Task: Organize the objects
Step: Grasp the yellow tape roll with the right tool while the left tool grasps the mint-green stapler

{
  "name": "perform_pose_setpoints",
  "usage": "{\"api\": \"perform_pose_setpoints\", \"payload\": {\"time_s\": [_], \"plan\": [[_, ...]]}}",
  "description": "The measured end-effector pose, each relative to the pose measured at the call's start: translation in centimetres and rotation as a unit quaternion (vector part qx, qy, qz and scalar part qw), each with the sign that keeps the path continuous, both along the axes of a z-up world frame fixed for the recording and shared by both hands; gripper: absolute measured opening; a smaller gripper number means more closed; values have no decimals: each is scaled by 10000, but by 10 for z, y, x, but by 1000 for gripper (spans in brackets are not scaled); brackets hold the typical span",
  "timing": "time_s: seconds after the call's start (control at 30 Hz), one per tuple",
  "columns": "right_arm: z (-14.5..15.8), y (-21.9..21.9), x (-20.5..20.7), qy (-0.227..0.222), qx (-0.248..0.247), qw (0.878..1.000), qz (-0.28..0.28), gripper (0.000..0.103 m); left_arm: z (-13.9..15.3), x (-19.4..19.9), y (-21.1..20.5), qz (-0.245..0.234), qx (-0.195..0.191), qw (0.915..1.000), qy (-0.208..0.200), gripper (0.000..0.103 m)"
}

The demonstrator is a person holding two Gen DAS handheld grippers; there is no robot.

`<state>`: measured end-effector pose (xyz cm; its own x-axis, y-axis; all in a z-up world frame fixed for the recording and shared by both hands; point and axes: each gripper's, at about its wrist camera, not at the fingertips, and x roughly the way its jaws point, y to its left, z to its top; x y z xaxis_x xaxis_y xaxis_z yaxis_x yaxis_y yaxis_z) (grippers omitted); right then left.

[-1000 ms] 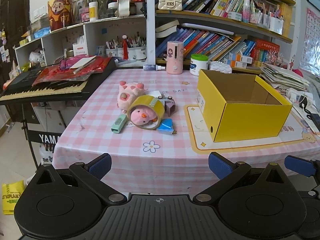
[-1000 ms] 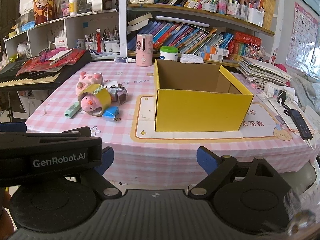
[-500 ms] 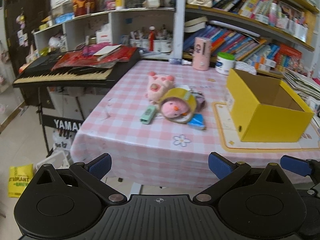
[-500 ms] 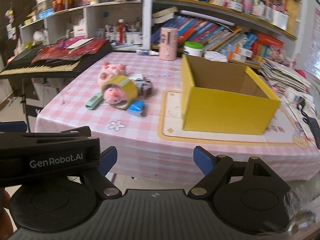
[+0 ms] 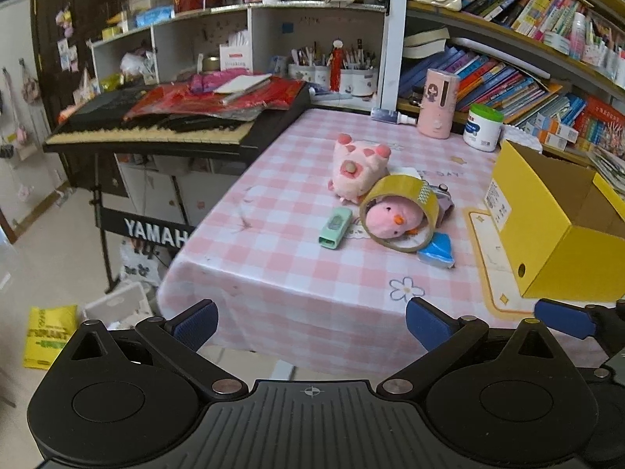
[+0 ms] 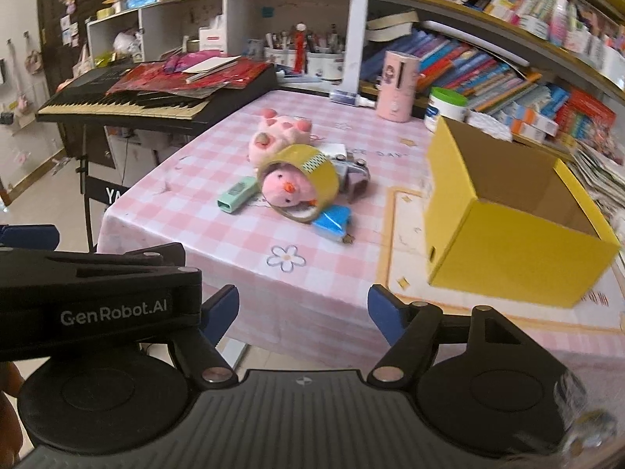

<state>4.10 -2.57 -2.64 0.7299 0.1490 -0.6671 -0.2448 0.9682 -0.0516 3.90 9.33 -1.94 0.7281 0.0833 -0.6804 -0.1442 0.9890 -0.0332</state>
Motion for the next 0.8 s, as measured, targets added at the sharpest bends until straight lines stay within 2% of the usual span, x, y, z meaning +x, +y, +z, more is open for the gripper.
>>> {"api": "perform_pose_setpoints", "payload": {"time_s": [0.3, 0.5, 0.63, 0.8], "plan": [[-12, 1, 62, 161, -78, 9998, 63, 66, -8, 53, 1, 137, 28, 9999, -45, 102], [-27, -3, 110, 384, -70, 9992, 38, 61, -18, 93, 3, 254, 27, 9994, 222, 88], [-32, -3, 135, 454, -45, 9989, 80, 56, -25, 117, 4, 282, 49, 9989, 359, 83], [-38, -3, 165, 458, -33, 9988, 138, 53, -37, 146, 10, 342, -84, 9974, 628, 70]]}}
